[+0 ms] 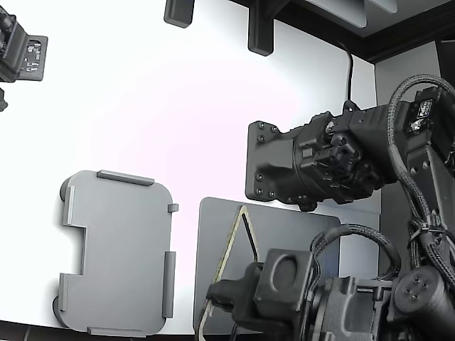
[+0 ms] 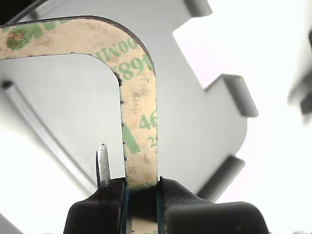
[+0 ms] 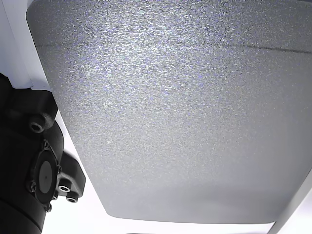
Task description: Grab top frame and put it into gray box.
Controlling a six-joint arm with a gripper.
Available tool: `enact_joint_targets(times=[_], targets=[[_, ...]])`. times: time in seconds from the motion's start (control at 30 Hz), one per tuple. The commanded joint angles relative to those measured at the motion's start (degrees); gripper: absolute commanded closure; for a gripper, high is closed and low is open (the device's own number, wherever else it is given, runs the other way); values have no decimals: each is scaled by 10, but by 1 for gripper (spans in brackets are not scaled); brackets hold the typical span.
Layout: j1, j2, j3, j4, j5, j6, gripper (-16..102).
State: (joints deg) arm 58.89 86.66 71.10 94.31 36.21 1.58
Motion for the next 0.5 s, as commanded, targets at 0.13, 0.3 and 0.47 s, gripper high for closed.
enact_joint_targets(times=[0.13, 0.3, 0.47], targets=[[-93, 17, -70, 4, -49, 30, 98], [-149, 17, -98, -4, -62, 30, 99], [-204, -8, -171, 4, -81, 51, 99]])
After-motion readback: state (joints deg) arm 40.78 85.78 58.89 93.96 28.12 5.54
